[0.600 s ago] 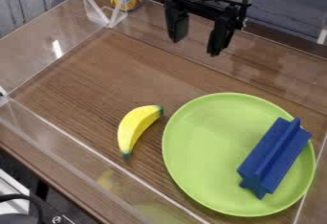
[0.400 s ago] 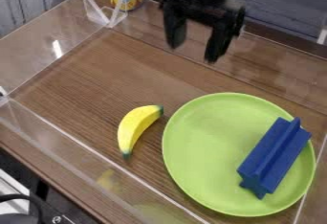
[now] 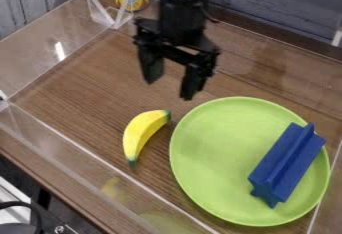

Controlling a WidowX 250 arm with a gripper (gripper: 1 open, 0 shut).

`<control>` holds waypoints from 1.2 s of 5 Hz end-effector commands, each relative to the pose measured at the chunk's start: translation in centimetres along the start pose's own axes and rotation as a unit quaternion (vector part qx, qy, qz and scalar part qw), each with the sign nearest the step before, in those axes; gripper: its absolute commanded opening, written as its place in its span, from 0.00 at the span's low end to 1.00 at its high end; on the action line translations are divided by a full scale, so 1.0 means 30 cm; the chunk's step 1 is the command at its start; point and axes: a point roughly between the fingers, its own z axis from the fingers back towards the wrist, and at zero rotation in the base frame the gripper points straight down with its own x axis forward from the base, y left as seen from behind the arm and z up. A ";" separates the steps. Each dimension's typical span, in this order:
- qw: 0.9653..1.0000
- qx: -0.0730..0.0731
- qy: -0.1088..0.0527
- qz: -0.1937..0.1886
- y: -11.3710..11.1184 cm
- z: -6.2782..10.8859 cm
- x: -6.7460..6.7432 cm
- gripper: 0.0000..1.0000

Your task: Put the banana in the green plate

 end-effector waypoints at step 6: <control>0.998 -0.022 -0.059 -0.009 0.121 -0.164 -0.074 1.00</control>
